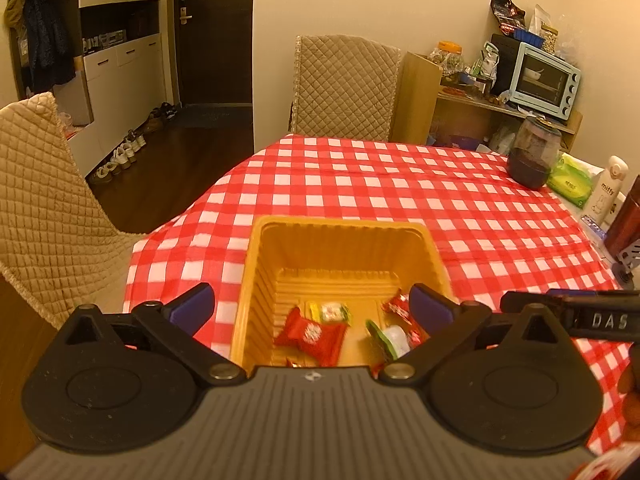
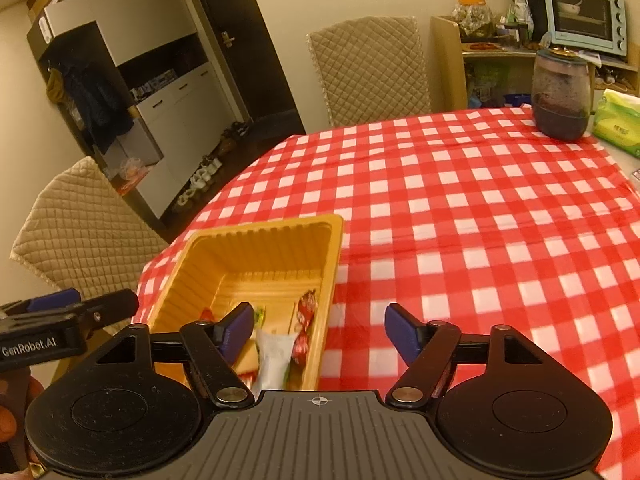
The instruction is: Organize snacks
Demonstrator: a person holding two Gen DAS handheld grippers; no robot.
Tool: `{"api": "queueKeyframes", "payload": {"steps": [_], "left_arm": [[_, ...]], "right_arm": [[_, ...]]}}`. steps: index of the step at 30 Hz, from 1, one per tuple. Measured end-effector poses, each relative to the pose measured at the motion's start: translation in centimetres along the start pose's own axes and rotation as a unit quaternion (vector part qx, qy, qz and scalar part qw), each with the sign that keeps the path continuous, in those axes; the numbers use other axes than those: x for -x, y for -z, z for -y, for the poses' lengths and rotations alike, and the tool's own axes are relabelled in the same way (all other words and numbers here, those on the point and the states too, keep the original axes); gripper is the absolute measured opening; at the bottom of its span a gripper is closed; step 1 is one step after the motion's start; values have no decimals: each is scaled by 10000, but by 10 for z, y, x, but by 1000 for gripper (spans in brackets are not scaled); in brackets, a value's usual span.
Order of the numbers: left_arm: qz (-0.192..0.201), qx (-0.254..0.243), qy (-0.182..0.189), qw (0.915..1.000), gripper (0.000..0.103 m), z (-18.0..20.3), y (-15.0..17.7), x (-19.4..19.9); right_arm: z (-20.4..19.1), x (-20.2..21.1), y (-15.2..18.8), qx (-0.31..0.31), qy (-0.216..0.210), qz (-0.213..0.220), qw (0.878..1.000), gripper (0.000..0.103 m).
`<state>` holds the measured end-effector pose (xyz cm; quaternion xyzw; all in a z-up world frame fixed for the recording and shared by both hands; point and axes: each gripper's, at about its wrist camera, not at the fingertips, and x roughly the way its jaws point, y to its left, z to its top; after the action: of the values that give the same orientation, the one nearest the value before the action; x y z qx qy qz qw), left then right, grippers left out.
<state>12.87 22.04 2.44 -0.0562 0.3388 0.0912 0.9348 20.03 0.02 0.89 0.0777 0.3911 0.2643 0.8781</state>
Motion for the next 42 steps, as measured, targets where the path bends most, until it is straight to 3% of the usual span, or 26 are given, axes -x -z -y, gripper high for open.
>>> {"api": "queueKeyframes", "payload": {"steps": [19, 29, 42], "left_arm": [[149, 167, -296, 9993, 103, 42, 44, 106], [-71, 180, 14, 9998, 103, 54, 78, 137], [-20, 1, -158, 9999, 103, 68, 103, 172]], "right_arm": [[4, 105, 55, 155, 105, -8, 9998, 79], [-8, 145, 85, 378, 329, 31, 9987, 79], [-15, 192, 107, 591, 557, 209, 9965, 79]]}}
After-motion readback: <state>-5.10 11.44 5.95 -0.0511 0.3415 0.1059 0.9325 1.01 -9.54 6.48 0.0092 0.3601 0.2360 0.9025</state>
